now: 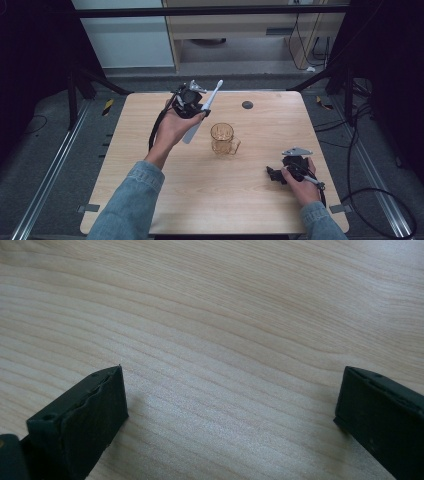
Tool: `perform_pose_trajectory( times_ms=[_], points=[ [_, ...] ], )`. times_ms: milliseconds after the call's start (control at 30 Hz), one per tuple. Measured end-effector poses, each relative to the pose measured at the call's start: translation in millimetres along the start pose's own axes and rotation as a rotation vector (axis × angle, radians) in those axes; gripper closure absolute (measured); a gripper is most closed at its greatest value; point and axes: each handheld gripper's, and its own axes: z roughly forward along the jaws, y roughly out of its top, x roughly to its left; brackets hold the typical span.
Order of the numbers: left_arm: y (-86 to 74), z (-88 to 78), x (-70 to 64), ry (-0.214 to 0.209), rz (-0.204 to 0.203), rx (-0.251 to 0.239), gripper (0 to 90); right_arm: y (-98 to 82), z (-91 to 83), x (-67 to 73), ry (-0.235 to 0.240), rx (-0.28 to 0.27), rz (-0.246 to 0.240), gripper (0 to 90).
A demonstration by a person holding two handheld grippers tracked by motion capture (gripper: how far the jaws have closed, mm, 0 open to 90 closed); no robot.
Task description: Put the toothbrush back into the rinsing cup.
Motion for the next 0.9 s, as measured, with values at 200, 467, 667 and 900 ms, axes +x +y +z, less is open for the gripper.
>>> perform_pose_trajectory(
  times_ms=[200,467,667,900],
  points=[
    [15.7,3.8,-2.3,-0.001,-0.008,-0.016,67.2,0.0,0.0,-0.1,0.000,0.000,-0.001,0.4],
    [33.7,8.8,-4.8,-0.008,-0.010,-0.071,67.1,0.0,0.1,0.0,-0.001,0.000,-0.001,0.4],
    [42.4,17.8,-8.3,-0.011,-0.021,-0.084,67.1,-0.1,0.4,-0.4,-0.003,-0.003,-0.006,0.4],
    [48.7,16.3,-11.7,-0.012,-0.019,-0.100,67.1,-0.2,0.4,-0.2,-0.003,-0.003,-0.005,0.4]
  ],
)
